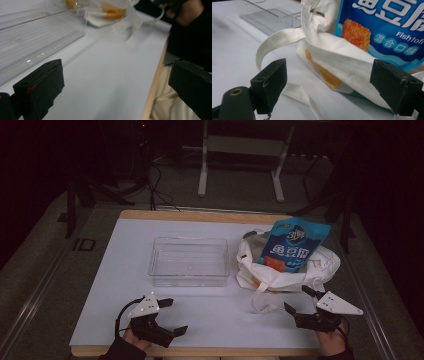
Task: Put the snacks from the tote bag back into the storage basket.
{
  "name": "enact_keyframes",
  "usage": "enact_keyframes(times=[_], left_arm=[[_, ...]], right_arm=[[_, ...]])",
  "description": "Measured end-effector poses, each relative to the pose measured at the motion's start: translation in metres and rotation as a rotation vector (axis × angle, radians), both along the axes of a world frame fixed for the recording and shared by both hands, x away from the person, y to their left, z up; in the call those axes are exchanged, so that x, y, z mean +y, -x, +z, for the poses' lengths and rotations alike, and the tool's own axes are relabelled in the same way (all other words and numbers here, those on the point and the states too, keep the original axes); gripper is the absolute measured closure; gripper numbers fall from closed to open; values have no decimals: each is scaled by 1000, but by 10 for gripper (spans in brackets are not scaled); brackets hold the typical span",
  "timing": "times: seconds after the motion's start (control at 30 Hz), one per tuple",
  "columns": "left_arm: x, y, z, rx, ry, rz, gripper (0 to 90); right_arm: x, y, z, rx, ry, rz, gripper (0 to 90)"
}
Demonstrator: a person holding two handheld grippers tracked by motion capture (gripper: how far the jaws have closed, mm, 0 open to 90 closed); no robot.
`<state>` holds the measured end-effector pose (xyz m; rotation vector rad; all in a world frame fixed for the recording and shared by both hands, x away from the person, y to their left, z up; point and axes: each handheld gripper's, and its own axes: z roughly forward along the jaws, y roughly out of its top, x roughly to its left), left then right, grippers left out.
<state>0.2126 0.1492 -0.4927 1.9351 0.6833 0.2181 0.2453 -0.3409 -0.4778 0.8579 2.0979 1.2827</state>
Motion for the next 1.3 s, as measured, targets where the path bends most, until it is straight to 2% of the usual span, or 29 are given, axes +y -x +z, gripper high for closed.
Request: enact_keyframes(times=[0.03, 0.07, 0.1, 0.17, 0.27, 0.3, 0.37, 0.43, 0.53, 0.6, 0.73, 0.8, 0.9, 0.97, 1.1, 1.2, 1.23, 1.3], left_arm=[[-1, 0, 1, -5, -3, -14, 4], [-2, 1, 2, -3, 13, -34, 4], [-3, 0, 2, 5, 11, -41, 4], [-5, 0, 1, 9, 10, -74, 4], [-11, -4, 0, 40, 21, -107, 3], [-15, -5, 1, 42, 14, -126, 3], [-17, -6, 2, 38, 12, -134, 3], [-23, -8, 5, 38, 7, -151, 4], [-31, -9, 13, 25, 17, -176, 4], [-37, -11, 18, 9, 19, -191, 4], [-52, -16, 30, -15, 34, -238, 4], [-57, -19, 34, -24, 30, -241, 4], [-66, -27, 41, -36, 26, -256, 4], [-72, -33, 46, -47, 19, -245, 4], [-80, -44, 54, -51, 35, -246, 4], [-87, -54, 60, -51, 43, -247, 4], [-92, -59, 63, -46, 41, -264, 4], [-97, -62, 66, -58, 29, -264, 4]], right_arm=[[-1, 0, 1, 16, 2, 14, 142], [-2, 1, 1, 29, 1, 31, 142], [-5, 3, 1, 69, -5, 70, 142], [-6, 5, 0, 79, 8, 79, 141], [-9, 8, -2, 99, 34, 97, 140], [-12, 10, -3, 120, 23, 148, 140], [-12, 11, -3, 124, 34, 154, 140], [-12, 14, 0, 129, 62, 182, 140], [-13, 14, 4, 132, 44, 204, 140], [-13, 14, 14, 116, 10, 237, 140], [-13, 15, 25, 91, -15, 272, 139], [-15, 12, 33, 77, -27, 291, 139], [-17, 10, 38, 59, -18, 289, 140], [-21, 7, 45, 33, -25, 284, 140], [-29, 4, 55, -1, -30, 261, 141], [-33, 1, 58, -6, -34, 249, 142], [-37, -3, 60, -6, -36, 234, 144], [-38, -4, 60, -6, -33, 232, 145]])
